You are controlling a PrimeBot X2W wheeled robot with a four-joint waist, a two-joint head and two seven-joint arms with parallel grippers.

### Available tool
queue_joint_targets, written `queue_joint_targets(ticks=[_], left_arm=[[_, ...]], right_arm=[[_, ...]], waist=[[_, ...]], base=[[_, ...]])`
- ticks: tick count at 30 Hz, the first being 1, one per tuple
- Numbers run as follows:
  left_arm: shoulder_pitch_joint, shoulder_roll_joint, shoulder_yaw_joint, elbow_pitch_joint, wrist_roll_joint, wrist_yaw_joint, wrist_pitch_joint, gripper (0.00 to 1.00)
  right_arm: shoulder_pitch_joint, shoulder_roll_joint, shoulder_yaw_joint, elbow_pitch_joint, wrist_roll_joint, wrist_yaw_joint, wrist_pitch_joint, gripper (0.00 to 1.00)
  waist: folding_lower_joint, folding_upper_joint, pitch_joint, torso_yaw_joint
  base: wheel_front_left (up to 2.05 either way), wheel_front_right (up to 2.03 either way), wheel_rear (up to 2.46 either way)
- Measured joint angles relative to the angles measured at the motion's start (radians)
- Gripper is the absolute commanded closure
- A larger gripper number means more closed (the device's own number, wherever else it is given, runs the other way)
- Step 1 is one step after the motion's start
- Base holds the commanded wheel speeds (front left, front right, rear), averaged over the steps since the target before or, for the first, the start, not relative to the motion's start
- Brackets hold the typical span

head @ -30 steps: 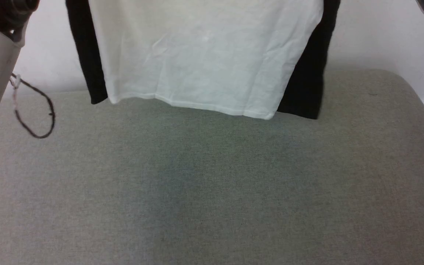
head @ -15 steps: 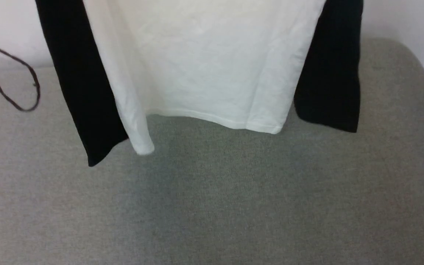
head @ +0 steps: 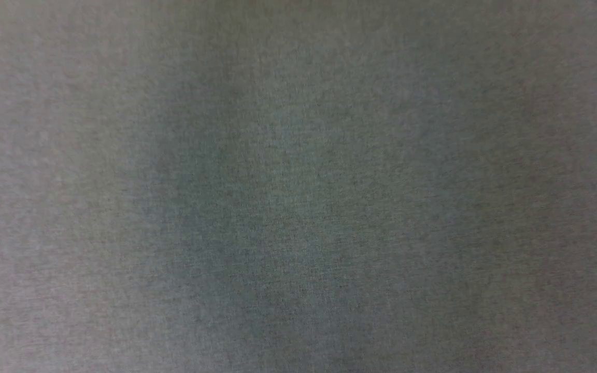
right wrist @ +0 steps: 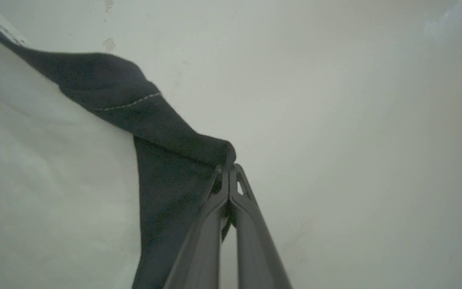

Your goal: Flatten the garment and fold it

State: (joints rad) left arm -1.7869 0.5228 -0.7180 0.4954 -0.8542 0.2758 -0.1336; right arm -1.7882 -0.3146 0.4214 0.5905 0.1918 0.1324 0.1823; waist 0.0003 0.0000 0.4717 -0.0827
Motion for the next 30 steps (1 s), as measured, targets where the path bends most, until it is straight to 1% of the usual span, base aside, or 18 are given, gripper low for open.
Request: queue_joint_targets(ticks=[5,11,15,17,19,21,24,27,30], left_arm=[[-0.031,-0.004,0.017,0.007,0.012,-0.015,-0.058,1.0],[-0.03,0.013,0.029,0.0,0.026,-0.062,-0.102,1.0],[0.021,0.02,0.038,-0.021,0.024,-0.092,-0.113,1.0],[0.061,0.031,0.035,-0.045,0.021,-0.114,-0.113,1.0],[0.111,0.043,0.033,-0.081,0.001,-0.125,-0.113,1.0],[0.161,0.061,0.035,-0.132,-0.01,-0.127,-0.113,1.0],[0.242,0.101,0.034,-0.223,-0.019,-0.12,-0.114,1.0],[0.342,0.152,0.027,-0.327,-0.019,-0.095,-0.113,1.0],[0.467,0.202,0.01,-0.431,-0.019,-0.05,-0.112,1.0]], right_arm=[[-0.045,-0.005,0.012,0.015,-0.041,0.0,-0.022,1.0],[-0.06,-0.037,0.046,0.017,-0.045,0.0,-0.064,1.0],[-0.031,-0.054,0.093,0.003,-0.014,0.0,-0.095,1.0],[-0.001,-0.063,0.118,-0.017,0.019,0.0,-0.108,1.0],[0.039,-0.073,0.137,-0.047,0.062,0.0,-0.117,1.0],[0.079,-0.095,0.149,-0.09,0.105,0.0,-0.122,1.0],[0.16,-0.148,0.161,-0.182,0.153,0.0,-0.119,1.0],[0.259,-0.195,0.148,-0.28,0.191,0.0,-0.102,1.0],[0.375,-0.229,0.119,-0.372,0.228,0.0,-0.083,1.0]], waist=[[0.0001,0.0,0.107,0.005],[0.0,0.0,0.224,0.014],[0.0,0.0,0.278,0.023],[0.0001,0.0,0.289,0.03],[0.0,0.0,0.285,0.033],[-0.0003,0.0,0.274,0.036],[-0.0004,0.0,0.245,0.038],[-0.0005,-0.0001,0.205,0.037],[-0.0006,0.0,0.161,0.036]], base=[[0.0,0.0,0.0],[0.0,0.0,0.0],[0.0,0.0,0.0],[0.0,0.0,0.0],[0.0,0.0,0.0],[0.0,0.0,0.0],[0.0,0.0,0.0],[0.0,0.0,0.0],[0.0,0.0,0.0]])
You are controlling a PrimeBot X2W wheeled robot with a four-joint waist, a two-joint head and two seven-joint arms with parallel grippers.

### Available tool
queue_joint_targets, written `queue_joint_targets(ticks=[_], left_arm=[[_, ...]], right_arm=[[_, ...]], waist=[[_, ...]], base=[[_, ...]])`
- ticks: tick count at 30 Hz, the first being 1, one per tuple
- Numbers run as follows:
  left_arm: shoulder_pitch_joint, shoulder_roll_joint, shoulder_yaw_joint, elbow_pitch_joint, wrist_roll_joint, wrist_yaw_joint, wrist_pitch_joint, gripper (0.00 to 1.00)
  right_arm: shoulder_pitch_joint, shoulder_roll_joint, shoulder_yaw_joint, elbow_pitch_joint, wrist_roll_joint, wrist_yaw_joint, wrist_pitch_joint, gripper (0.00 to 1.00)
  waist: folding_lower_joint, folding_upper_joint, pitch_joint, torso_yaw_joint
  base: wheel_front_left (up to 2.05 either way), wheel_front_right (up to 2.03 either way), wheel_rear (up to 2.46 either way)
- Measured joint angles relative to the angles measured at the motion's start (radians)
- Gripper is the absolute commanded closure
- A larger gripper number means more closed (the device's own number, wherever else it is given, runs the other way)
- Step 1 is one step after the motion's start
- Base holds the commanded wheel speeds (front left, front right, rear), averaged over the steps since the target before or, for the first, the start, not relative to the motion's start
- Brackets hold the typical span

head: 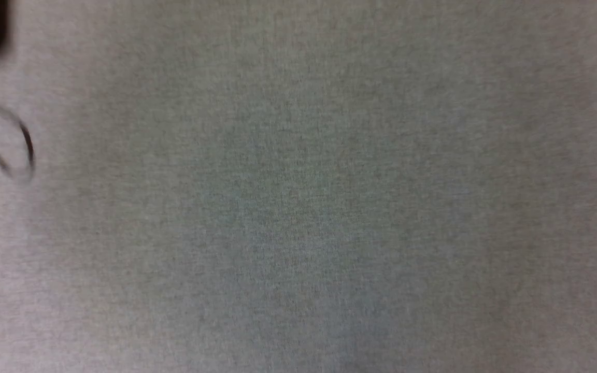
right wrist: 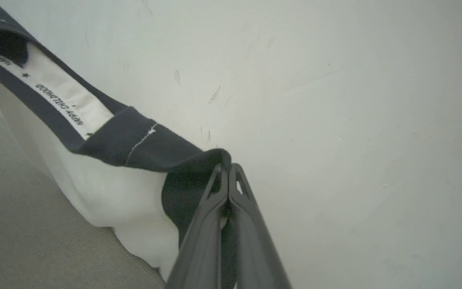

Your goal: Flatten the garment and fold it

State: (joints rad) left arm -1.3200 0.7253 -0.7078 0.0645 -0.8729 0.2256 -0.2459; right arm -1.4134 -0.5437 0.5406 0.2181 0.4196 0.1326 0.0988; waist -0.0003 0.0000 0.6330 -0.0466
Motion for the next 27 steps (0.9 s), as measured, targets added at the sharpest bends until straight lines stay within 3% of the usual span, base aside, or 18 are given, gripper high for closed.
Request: queue_joint_targets(ticks=[8,15,21,27], left_arm=[[0.349,0.076,-0.089,-0.233,0.002,0.126,0.003,1.0],[0.614,0.116,-0.151,-0.365,-0.018,0.229,-0.001,1.0],[0.789,0.137,-0.237,-0.391,-0.056,0.245,0.007,1.0],[0.912,0.146,-0.357,-0.385,-0.09,0.233,0.091,1.0]], right_arm=[[0.417,-0.032,-0.104,-0.224,0.031,0.0,0.076,1.0],[0.751,0.026,-0.155,-0.353,0.046,0.0,0.131,1.0],[1.016,0.084,-0.187,-0.419,0.047,-0.001,0.161,1.0],[1.232,0.098,-0.223,-0.443,0.073,-0.001,0.221,1.0]], waist=[[-0.0001,0.0,-0.133,-0.004],[-0.0001,0.0,-0.248,-0.009],[-0.0001,0.0,-0.333,-0.013],[0.0,0.0,-0.406,-0.012]], base=[[0.0,0.0,0.0],[0.0,0.0,0.0],[0.0,0.0,0.0],[0.0,0.0,0.0]])
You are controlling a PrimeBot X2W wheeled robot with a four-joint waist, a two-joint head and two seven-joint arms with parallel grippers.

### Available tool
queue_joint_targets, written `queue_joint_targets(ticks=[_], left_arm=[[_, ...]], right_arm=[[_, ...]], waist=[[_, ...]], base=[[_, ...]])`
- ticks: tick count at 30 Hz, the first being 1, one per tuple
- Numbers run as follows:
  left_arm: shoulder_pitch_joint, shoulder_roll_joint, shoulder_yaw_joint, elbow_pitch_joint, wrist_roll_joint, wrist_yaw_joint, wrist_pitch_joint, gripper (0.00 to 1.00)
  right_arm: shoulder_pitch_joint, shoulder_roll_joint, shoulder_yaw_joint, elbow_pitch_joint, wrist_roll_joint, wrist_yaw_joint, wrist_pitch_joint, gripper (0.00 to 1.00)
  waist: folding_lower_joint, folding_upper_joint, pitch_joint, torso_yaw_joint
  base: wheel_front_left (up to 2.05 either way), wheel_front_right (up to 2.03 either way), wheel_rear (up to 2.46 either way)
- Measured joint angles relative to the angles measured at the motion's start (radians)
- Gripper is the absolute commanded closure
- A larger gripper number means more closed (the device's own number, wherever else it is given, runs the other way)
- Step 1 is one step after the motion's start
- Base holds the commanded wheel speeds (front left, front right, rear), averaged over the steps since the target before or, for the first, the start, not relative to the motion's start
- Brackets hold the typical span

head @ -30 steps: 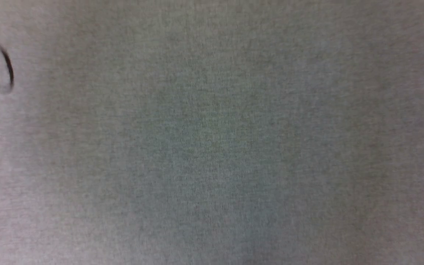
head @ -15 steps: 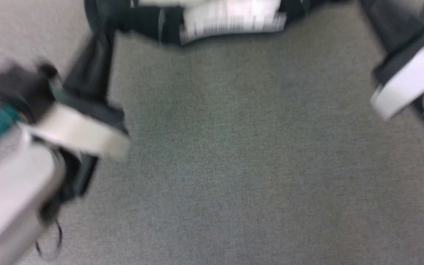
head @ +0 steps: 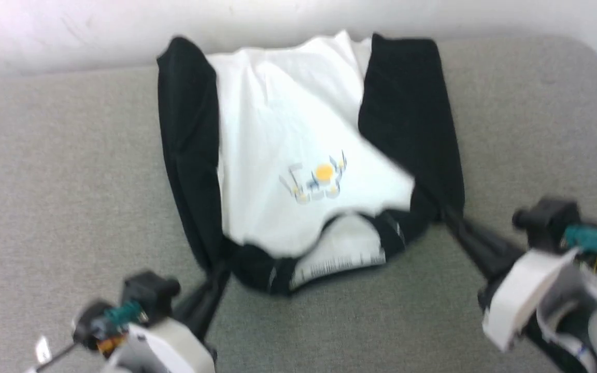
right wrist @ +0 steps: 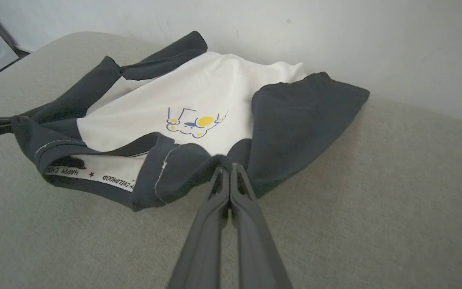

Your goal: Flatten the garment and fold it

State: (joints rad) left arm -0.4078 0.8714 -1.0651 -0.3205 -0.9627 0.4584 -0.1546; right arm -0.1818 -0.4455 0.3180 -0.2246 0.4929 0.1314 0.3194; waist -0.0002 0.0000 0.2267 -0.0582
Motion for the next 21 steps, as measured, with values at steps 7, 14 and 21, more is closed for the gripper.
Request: queue_joint_targets(ticks=[7,14,21], left_arm=[[0.089,-0.001,-0.091,0.038,-0.067,-0.028,0.1,1.0],[0.142,-0.001,-0.128,0.024,-0.144,-0.054,0.166,1.0],[0.196,0.0,-0.155,0.001,-0.217,-0.063,0.235,1.0]], right_arm=[[0.21,-0.015,-0.057,-0.016,0.045,0.0,0.1,1.0],[0.364,-0.008,-0.104,-0.042,0.077,0.0,0.167,1.0],[0.477,-0.014,-0.085,-0.067,0.118,0.0,0.289,1.0]], waist=[[0.0,0.0,-0.07,0.012],[0.0002,0.0,-0.117,0.029],[0.0002,0.0,-0.162,0.027]], base=[[0.0,0.0,0.0],[0.0,0.0,0.0],[0.0,0.0,0.0]])
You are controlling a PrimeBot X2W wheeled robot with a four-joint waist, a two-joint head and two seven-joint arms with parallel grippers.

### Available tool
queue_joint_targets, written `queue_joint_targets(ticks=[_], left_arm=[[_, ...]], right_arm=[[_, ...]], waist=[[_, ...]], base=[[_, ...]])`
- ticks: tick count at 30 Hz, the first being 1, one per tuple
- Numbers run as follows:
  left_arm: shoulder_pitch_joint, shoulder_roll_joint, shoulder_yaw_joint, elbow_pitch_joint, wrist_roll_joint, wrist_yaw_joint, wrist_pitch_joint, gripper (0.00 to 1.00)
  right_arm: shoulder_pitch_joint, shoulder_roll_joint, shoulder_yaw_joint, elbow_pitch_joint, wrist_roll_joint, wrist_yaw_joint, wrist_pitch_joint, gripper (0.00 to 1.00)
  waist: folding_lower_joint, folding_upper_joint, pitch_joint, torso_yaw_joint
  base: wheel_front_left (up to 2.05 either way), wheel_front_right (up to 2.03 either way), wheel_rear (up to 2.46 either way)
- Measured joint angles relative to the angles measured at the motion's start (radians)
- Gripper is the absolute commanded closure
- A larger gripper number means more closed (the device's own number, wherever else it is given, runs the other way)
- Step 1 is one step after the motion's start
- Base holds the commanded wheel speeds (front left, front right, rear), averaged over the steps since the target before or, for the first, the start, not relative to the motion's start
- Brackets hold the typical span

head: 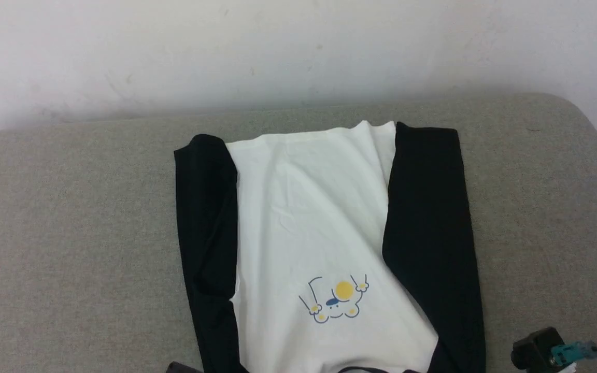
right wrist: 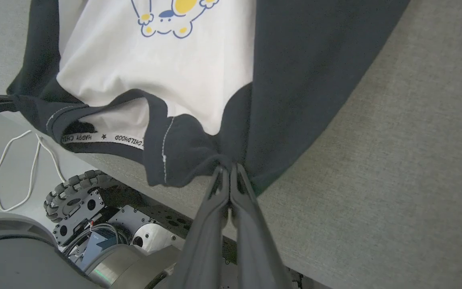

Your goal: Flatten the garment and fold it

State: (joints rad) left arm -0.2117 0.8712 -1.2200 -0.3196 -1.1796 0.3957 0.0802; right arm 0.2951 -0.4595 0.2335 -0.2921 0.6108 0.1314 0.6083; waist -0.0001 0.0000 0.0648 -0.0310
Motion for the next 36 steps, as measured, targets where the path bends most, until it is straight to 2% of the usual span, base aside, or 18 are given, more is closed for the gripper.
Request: queue_joint_targets(ticks=[10,17,18,19,20,21,22,23,27,30,34,36], left_arm=[[0.017,-0.027,-0.007,0.056,-0.009,-0.014,-0.009,1.0],[0.051,-0.071,-0.007,0.157,-0.043,-0.04,-0.026,1.0],[0.056,-0.079,-0.005,0.176,-0.046,-0.045,-0.038,0.89],[0.06,-0.087,-0.003,0.193,-0.049,-0.052,-0.047,0.66],[0.064,-0.095,-0.002,0.212,-0.053,-0.055,-0.054,0.33],[0.066,-0.103,-0.001,0.227,-0.053,-0.059,-0.06,0.0],[0.068,-0.109,0.0,0.244,-0.053,-0.06,-0.069,0.0],[0.07,-0.115,0.002,0.255,-0.055,-0.062,-0.075,0.0],[0.092,-0.123,0.025,0.263,-0.081,-0.069,-0.108,0.0],[0.119,-0.121,0.082,0.23,-0.132,-0.069,-0.163,0.0],[0.17,-0.098,0.185,0.139,-0.195,-0.069,-0.275,0.0],[0.184,-0.083,0.262,0.098,-0.188,-0.051,-0.321,0.0]], right_arm=[[0.041,0.03,-0.01,-0.006,-0.01,0.0,-0.013,1.0],[0.029,0.044,0.036,0.083,-0.013,0.0,-0.075,1.0],[0.024,0.046,0.041,0.099,-0.013,0.0,-0.087,1.0],[0.017,0.049,0.047,0.116,-0.015,0.0,-0.102,1.0],[0.01,0.05,0.054,0.131,-0.02,0.0,-0.114,0.83],[0.003,0.053,0.059,0.148,-0.027,0.0,-0.129,0.55],[-0.004,0.059,0.057,0.167,-0.032,0.0,-0.148,0.11],[-0.009,0.062,0.058,0.184,-0.039,0.0,-0.161,0.0],[-0.012,0.063,0.066,0.22,-0.045,0.0,-0.181,0.0],[-0.011,0.064,0.045,0.211,-0.033,0.0,-0.195,0.0],[0.01,0.077,-0.042,0.156,-0.019,0.0,-0.208,0.0],[0.02,0.103,-0.114,0.113,-0.032,0.0,-0.243,0.0]], waist=[[0.0001,0.0,-0.036,-0.014],[0.0001,0.0,-0.046,-0.013],[0.0001,0.0,-0.047,-0.011],[0.0001,0.0,-0.049,-0.009],[0.0001,0.0,-0.051,-0.007],[0.0001,0.0,-0.054,-0.005],[0.0001,0.0,-0.057,-0.003],[0.0001,0.0,-0.061,-0.001],[0.0,0.0,-0.073,0.008],[0.0,0.0,-0.082,0.014],[0.0,0.0,-0.088,0.02],[0.0,0.0,-0.087,0.024]], base=[[0.0,0.0,0.0],[0.0,0.0,0.0],[0.0,0.0,0.0],[0.0,0.0,0.0],[0.0,0.0,0.0],[0.0,0.0,0.0],[0.0,0.0,0.0],[0.0,0.0,0.0],[0.0,0.0,0.0],[0.0,0.0,0.0],[0.0,0.0,0.0],[0.0,0.0,0.0]])
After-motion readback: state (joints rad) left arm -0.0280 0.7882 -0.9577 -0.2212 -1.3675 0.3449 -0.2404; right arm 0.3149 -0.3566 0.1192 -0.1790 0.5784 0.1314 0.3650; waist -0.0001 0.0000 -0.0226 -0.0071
